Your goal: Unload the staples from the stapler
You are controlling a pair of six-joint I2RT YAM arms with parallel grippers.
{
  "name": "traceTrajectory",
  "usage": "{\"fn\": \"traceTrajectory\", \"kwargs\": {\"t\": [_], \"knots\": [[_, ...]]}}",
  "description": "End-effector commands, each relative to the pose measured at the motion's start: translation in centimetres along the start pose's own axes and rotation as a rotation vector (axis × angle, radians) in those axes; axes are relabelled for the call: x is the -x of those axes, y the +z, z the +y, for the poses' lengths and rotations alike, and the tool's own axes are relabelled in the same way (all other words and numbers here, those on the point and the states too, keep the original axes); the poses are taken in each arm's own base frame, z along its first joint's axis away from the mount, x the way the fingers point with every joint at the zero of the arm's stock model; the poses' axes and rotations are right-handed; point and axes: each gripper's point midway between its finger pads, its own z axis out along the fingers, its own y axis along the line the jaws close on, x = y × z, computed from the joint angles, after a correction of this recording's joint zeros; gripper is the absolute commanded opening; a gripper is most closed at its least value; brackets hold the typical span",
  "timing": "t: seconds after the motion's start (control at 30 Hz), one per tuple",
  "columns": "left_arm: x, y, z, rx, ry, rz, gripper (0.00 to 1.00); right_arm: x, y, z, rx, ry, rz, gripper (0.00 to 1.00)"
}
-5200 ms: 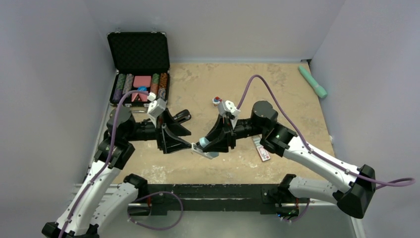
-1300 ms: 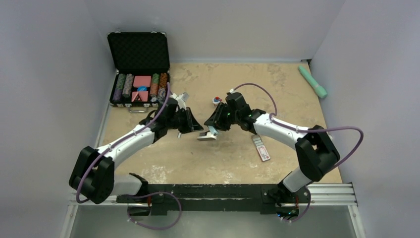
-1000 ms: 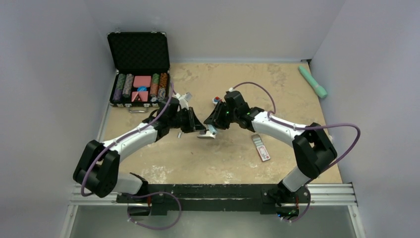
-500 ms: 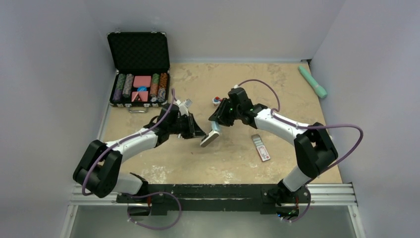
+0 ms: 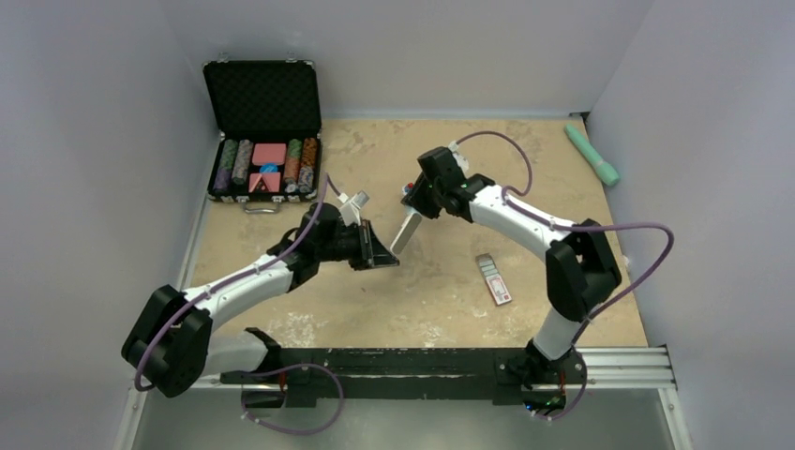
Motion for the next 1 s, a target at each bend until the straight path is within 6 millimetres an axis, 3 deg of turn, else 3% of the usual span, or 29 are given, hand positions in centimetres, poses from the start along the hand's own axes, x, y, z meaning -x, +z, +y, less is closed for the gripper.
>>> {"fn": "traceTrajectory", "kwargs": {"t": [0.0,0.13,0.3,0.6,0.97], "knots": [[-0.4,-0.8,-4.4,-0.143,0.028,0.014,0.12,2.4,1.7,0.4,-0.144,0.052,-0.102,0.00],[-0.2,-1.7,-4.7,-0.119,0.063,-0.001,0.12,2.1,1.5,1.0,-0.093,0.037,-0.103,0.00],[-0.1,-2.0,-4.1,-0.079,0.073,-0.015,0.11,2.4,-0.6,1.9,-0.044,0.019,-0.112,0.00],[0.4,-2.9,-3.5,0.015,0.107,-0.029,0.11,1.1,-3.7,2.3,0.050,-0.064,-0.119,0.00],[2.4,-8.8,-0.7,0.354,0.199,-0.178,0.13,3.4,-1.5,-4.6,-0.164,-0.150,-0.341,0.00]]}}
